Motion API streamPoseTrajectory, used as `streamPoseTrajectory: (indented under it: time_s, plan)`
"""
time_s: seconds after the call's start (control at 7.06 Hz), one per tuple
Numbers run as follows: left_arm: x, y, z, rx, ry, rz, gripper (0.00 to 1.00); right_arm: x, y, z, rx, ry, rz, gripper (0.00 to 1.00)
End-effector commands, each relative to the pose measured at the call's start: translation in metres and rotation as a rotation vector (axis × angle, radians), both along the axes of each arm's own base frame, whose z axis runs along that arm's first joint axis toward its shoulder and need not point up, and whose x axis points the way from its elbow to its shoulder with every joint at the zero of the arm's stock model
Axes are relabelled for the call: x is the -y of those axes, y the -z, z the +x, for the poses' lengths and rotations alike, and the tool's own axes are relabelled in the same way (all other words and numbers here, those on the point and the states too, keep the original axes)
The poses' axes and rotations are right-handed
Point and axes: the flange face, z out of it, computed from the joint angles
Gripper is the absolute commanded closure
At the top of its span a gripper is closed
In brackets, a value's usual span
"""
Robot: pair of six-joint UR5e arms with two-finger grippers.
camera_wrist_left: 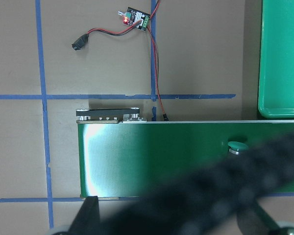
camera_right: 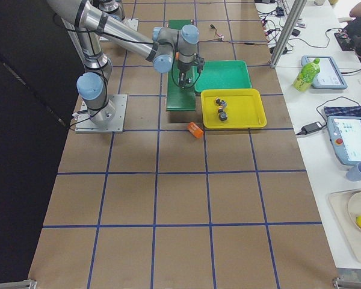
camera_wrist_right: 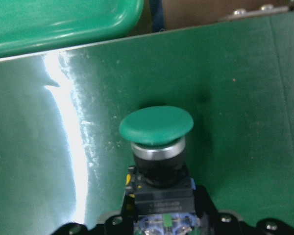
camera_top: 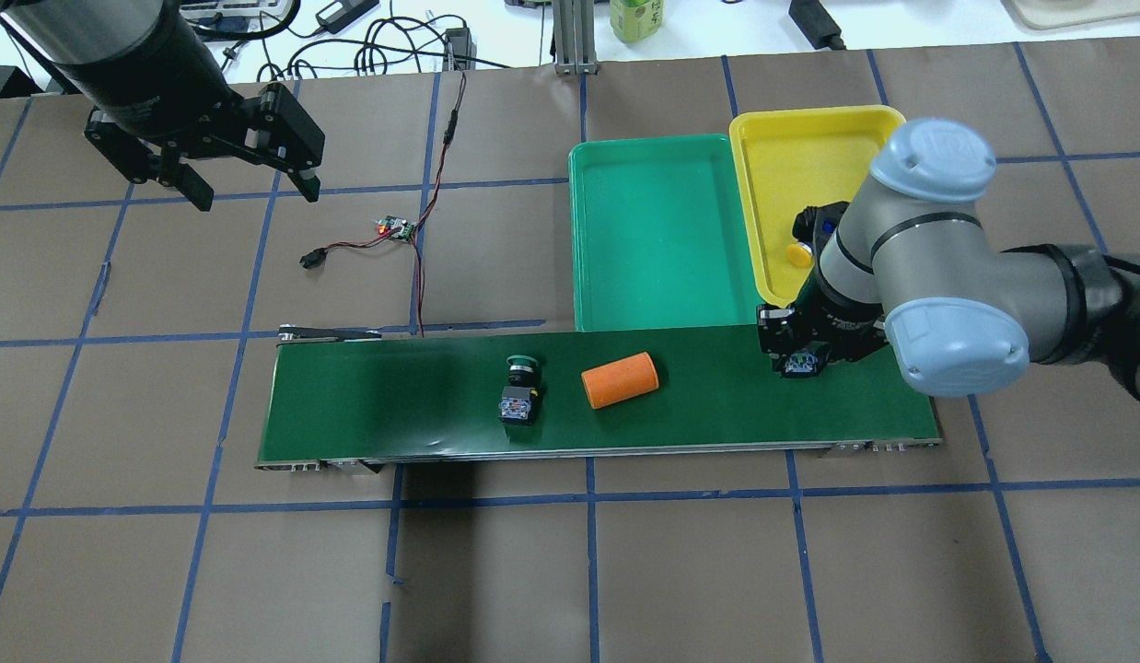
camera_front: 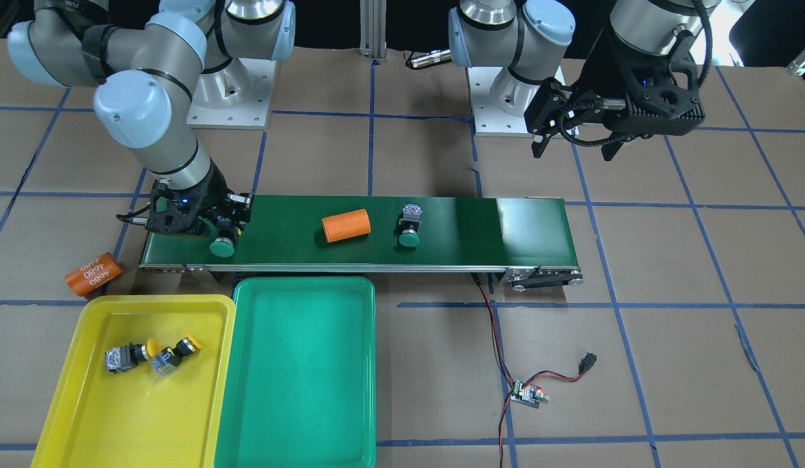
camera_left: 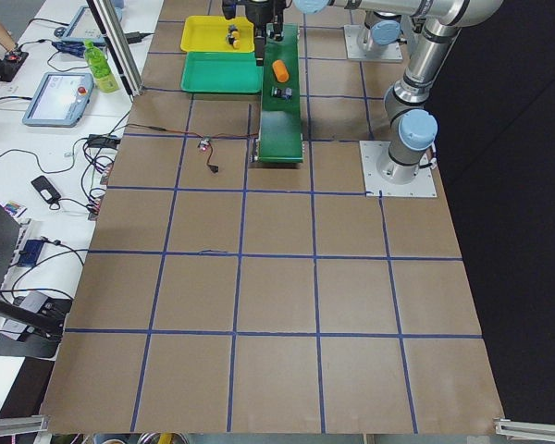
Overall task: Sort buttons by color to trays
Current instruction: 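Grasp the green-capped button on the belt with the right gripper, then carry the green button into the green tray and open the right gripper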
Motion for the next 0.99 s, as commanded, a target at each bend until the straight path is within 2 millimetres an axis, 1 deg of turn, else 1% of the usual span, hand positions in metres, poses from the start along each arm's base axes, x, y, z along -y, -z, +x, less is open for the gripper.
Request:
streamPoseTrajectory:
  time_s: [0.0,0.14,0.28,0.42,0.57,0.71,0.85]
  plan:
    - [0.000,0.000,0.000,0.003,0.001,-0.003,0.00,0.081,-0.020,0.012,0.052,-0.020,-0.074,1.00]
    - [0.001,-0.001,0.000,0.003,0.001,-0.004,0.00,0.116,-0.014,0.033,0.057,-0.053,-0.127,1.00]
    - [0.000,-0.002,0.000,0.003,0.001,-0.004,0.00,0.137,0.011,0.057,0.060,-0.088,-0.111,1.00]
    - [0.000,-0.001,0.000,0.001,0.001,-0.003,0.00,0.149,0.040,0.062,0.062,-0.099,-0.128,1.00]
    - [0.000,-0.002,0.000,0.003,0.001,-0.004,0.00,0.149,0.053,0.064,0.060,-0.099,-0.113,0.86]
    - [0.001,-0.001,0.001,-0.002,-0.004,-0.004,0.00,0.148,0.059,0.065,0.066,-0.097,-0.105,0.01]
    - [-0.001,0.001,-0.001,0.003,-0.001,0.000,0.00,0.148,0.052,0.058,0.057,-0.091,-0.104,0.00]
